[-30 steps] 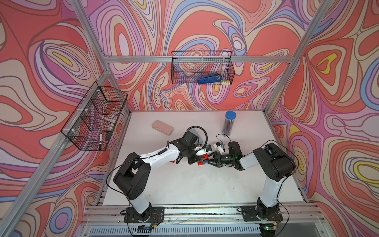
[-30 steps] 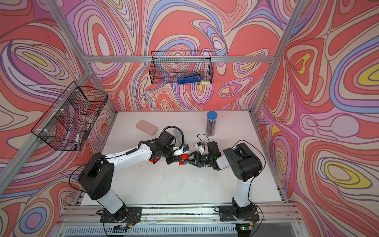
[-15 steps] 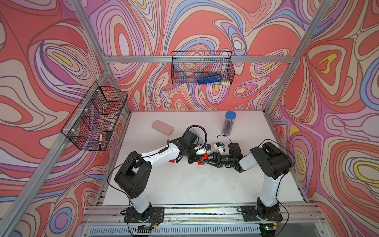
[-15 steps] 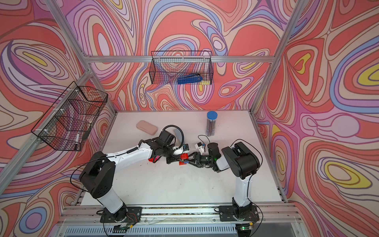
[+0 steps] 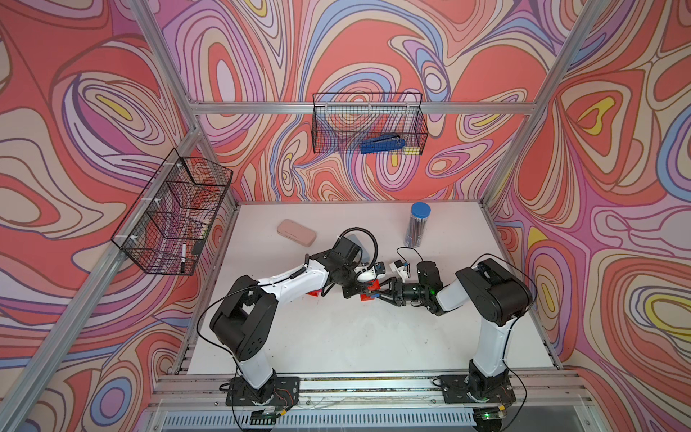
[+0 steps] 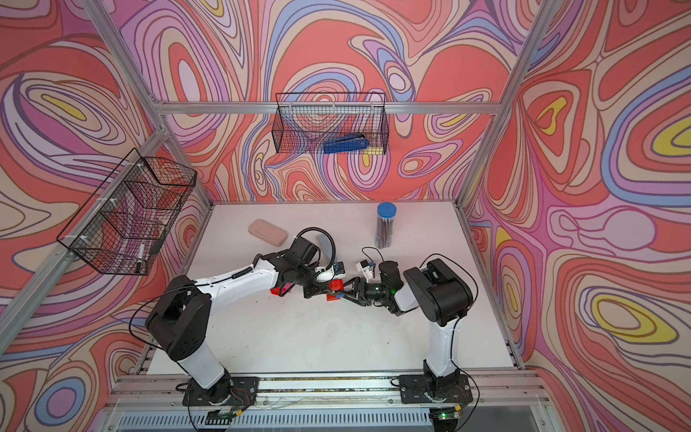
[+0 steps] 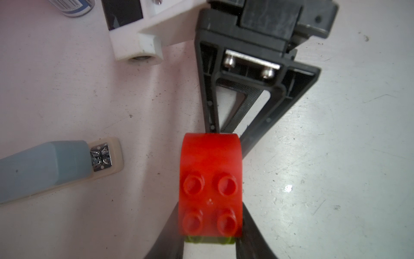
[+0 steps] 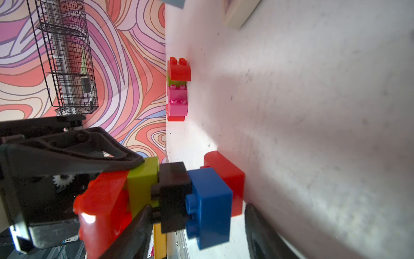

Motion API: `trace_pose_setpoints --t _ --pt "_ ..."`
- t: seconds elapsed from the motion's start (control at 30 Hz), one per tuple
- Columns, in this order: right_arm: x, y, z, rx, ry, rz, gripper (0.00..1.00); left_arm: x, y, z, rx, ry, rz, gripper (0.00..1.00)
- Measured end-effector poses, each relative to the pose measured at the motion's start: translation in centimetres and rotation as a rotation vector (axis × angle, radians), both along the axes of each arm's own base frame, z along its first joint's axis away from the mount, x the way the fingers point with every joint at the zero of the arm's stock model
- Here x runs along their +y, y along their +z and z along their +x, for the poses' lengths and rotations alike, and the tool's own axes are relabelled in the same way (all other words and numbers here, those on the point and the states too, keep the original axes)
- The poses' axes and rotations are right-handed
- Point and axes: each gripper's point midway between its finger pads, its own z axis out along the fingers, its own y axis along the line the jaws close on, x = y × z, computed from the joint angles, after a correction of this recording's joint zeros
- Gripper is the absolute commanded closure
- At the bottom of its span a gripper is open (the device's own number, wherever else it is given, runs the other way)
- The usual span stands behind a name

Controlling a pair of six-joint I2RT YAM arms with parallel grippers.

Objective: Assemble the letter s with lego
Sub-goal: Assemble the lego brick with the lego brick.

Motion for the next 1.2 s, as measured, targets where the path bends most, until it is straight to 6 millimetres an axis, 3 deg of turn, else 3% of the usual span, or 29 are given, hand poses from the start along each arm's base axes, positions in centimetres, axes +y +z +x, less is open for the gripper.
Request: trace_pose_setpoints --t 0.7,1.2 --pt "-0.02 0.16 -0.08 0.008 -0.006 0.011 0.31 0.14 -0.05 0.16 -0.019 -0.012 0.012 0.67" --pt "-0.08 -0.02 -0.27 0.012 -0.005 0.007 0.34 0.21 0.04 0.21 -0.019 -0.009 0.018 0.69"
